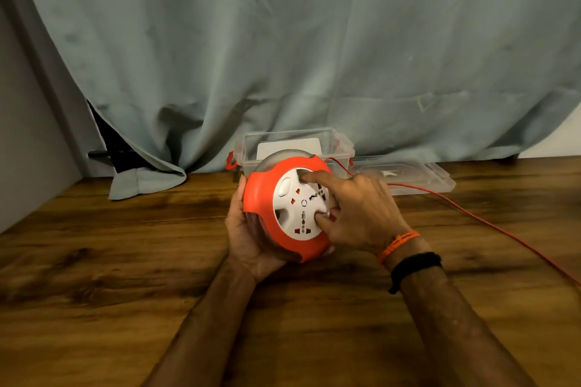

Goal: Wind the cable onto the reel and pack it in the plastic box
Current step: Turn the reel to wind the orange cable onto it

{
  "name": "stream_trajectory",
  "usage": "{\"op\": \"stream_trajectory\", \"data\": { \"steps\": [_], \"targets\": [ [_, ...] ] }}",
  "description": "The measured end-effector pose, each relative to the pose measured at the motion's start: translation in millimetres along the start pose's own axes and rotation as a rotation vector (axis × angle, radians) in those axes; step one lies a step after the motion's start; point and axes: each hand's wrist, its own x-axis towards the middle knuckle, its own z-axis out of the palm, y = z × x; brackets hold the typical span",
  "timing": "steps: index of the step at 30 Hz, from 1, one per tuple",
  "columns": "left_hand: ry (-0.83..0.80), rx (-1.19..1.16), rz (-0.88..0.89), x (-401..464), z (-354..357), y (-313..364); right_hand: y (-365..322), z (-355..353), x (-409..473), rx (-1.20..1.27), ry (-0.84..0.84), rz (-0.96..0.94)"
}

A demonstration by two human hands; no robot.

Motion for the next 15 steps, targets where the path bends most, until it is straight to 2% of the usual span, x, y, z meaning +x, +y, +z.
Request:
{"op": "stream_trajectory", "data": {
  "steps": [5,8,12,15],
  "targets": [
    [0.069,0.004,0.026,-0.2,-0.5,0.6,1.6,1.5,-2.3,-0.021,0.083,0.033],
    [0.094,0.022,0.121,-0.5,2.3,-0.6,1.4,3.7,-3.9,-0.014,0.083,0.088],
    [0.156,0.030,0.243,2.4,6.6,-2.8,-12.0,20.8,-4.0,0.021,0.108,0.299],
    [0.230,0.045,0.292,3.5,5.5,-3.7,-26.4,31.7,-2.7,0.135,0.148,0.429]
  ]
}}
